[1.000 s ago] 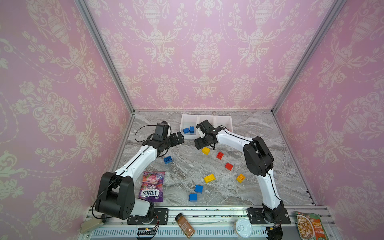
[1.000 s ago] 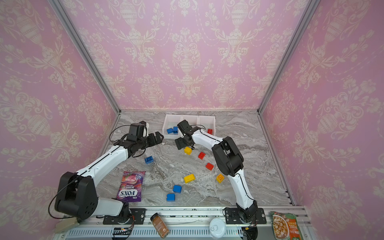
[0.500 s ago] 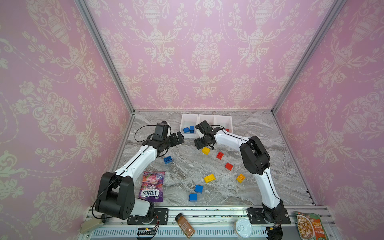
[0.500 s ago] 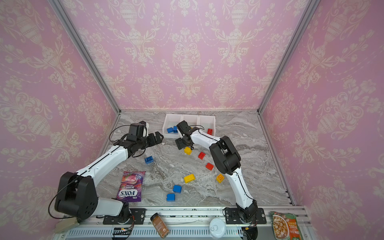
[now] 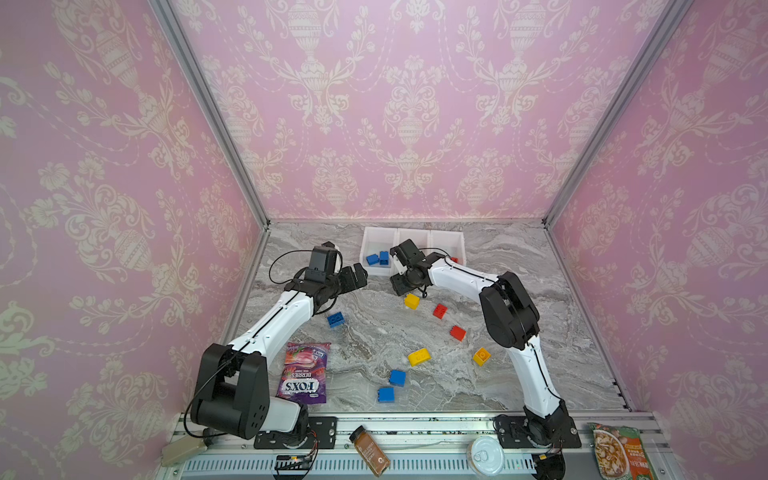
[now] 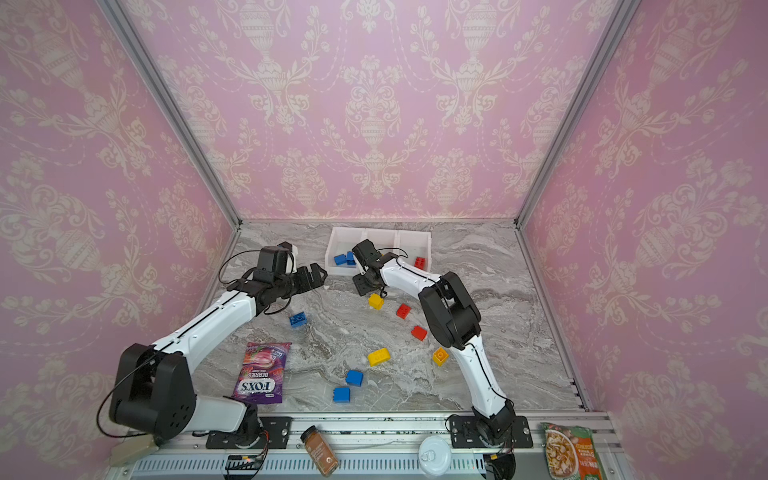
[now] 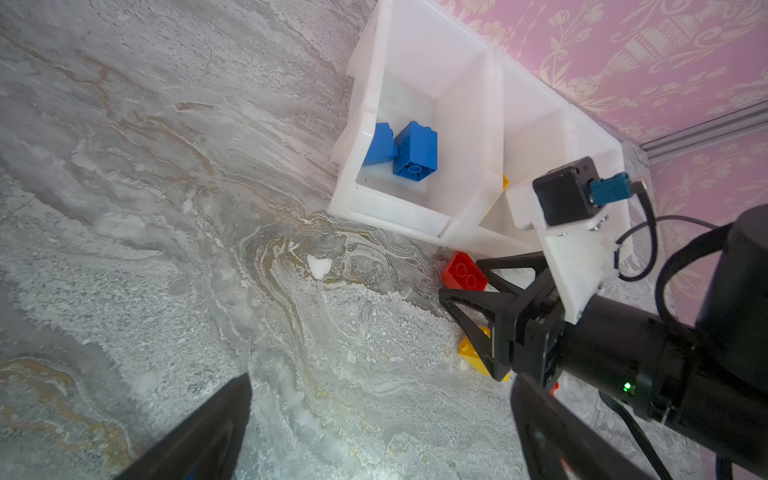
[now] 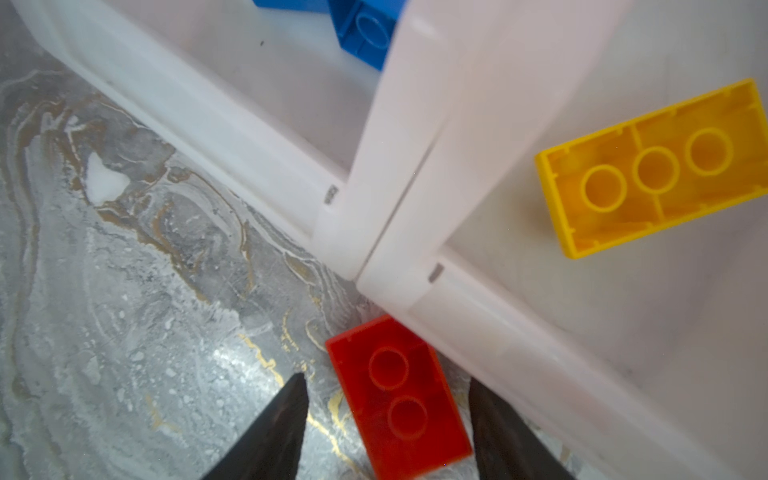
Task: Sort the legos into containers by color
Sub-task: 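Close the right gripper on the red 2x1 brick, then lift the red brick with the right gripper over the farthest compartment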
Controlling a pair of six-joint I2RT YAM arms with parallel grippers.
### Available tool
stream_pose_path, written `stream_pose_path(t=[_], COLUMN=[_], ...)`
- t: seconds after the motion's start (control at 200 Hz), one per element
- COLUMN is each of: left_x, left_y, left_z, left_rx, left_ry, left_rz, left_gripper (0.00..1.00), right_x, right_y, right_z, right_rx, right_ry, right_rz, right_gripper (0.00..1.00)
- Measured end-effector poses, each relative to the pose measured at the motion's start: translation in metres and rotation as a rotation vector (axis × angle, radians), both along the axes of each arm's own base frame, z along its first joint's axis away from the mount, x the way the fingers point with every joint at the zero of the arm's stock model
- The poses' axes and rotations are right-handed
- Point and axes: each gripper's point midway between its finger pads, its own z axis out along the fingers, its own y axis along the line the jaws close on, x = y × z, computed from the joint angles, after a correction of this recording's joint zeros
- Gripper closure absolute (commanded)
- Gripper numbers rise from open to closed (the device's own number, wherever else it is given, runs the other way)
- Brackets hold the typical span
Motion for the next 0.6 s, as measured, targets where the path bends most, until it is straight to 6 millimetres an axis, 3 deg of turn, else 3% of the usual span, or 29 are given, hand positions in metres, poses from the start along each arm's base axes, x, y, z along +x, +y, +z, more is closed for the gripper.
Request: stream_pose_path(t=[0.18,0.385,0.6], left_x=[-0.0017,-0.0047,-0.0056], left_y=[0.0004,0.0011,0.0013], left_z=[-0.002,-0.0009,0.0028], left_rx=[0.001,0.0,-0.002], left_ry=[0.004,0.002,-0.009], left_rz=[0.0,0.0,0.0], left_gripper=[0.01,0.01,0.01], right_x=[-0.0025,-0.0046,-0.0037], right_y=[0.0048,0.0075,0.006], right_z=[-0.0076,-0.0073,-0.0074], right_rx=[-0.04,-0.062,-0.073], right_ry=[-0.01,-0.026,-0.033], right_rz=[0.022,0.029,0.027], right_gripper=[0.51,0.52,0.61])
